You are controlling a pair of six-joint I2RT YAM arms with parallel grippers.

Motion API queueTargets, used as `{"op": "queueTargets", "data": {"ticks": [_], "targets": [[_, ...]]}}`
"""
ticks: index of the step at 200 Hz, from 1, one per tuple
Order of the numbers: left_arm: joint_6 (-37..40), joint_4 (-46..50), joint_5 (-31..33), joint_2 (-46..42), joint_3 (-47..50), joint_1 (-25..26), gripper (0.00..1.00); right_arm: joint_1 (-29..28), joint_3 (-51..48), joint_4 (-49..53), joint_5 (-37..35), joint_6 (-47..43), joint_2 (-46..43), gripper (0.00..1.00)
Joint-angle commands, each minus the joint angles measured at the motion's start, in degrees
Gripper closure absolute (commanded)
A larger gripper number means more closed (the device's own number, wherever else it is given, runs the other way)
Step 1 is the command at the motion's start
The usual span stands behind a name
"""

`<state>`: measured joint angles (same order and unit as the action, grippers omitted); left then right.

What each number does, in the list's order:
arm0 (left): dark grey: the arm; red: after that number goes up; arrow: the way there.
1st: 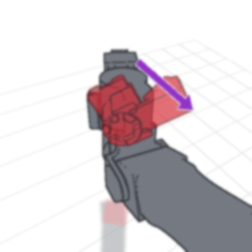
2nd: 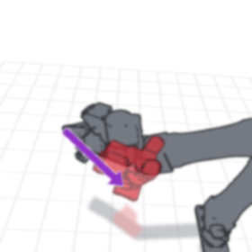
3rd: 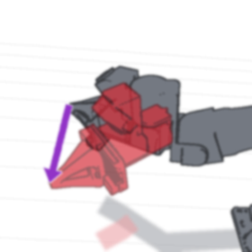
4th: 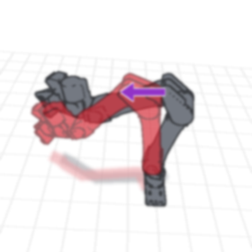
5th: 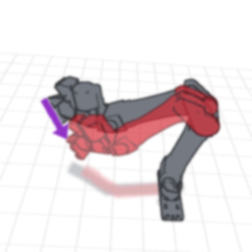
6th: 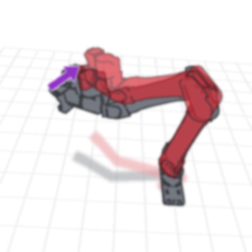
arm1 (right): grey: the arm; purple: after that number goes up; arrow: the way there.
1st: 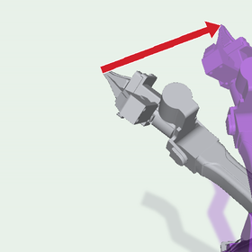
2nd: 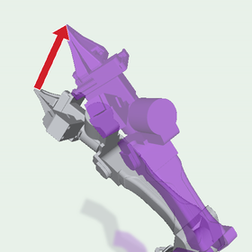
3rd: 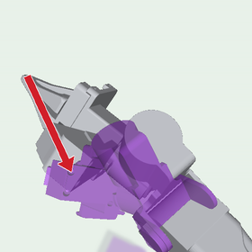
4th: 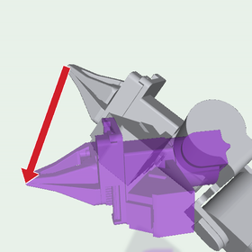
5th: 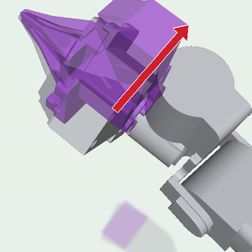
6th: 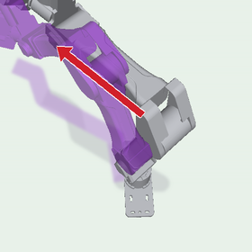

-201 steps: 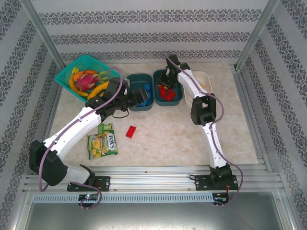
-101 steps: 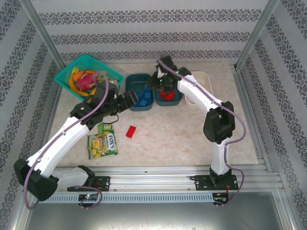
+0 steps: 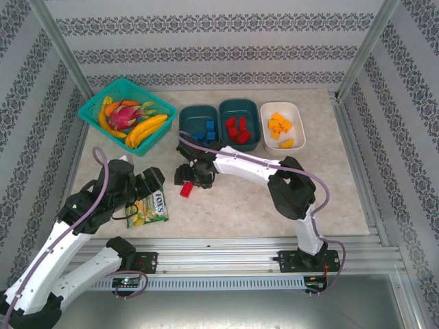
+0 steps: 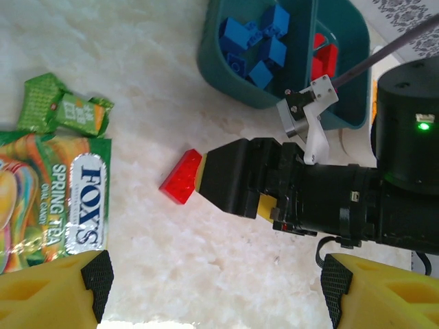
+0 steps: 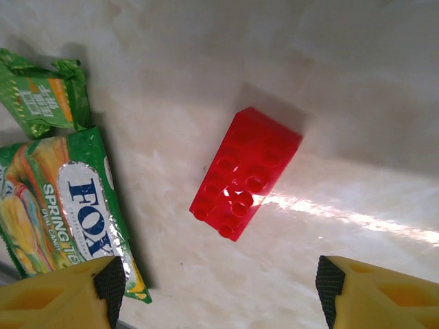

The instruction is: Sort the legos into containers by color

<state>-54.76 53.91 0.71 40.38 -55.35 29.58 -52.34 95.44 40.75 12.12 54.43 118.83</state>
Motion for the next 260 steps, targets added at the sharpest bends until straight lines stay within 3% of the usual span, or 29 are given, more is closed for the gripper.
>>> {"op": "queueTargets", "data": {"ticks": [1, 84, 139, 171, 207, 260], "targets": [[-1.5, 2.9, 0.8, -0.8, 0.4, 0.5, 0.18, -0.9, 2.9, 5.1, -3.3, 6.7, 3.4, 0.27], [-1.0, 4.6, 0.4, -3.7, -0.2, 0.4, 0.18, -3.8, 16.9, 13.7, -11.0, 10.2, 14.9, 0.31], [-0.9, 4.7, 0.2, -4.1, -0.9, 0.4, 0.19, -3.9, 21.6, 17.9, -11.8, 12.1, 19.5, 0.44], [-0.9, 4.1, -0.1, -4.1, -0.6, 0.4, 0.19, -3.8, 24.1, 19.1, -12.7, 12.4, 21.2, 0.65], [-0.6, 3.4, -0.4, -4.2, -0.4, 0.4, 0.19, -3.7, 24.5, 18.6, -14.8, 10.6, 19.0, 0.78], [3.6, -6.5, -8.2, 3.3, -1.2, 0.4, 0.19, -1.3, 21.9, 17.4, -27.4, -1.4, 4.6, 0.8]]}}
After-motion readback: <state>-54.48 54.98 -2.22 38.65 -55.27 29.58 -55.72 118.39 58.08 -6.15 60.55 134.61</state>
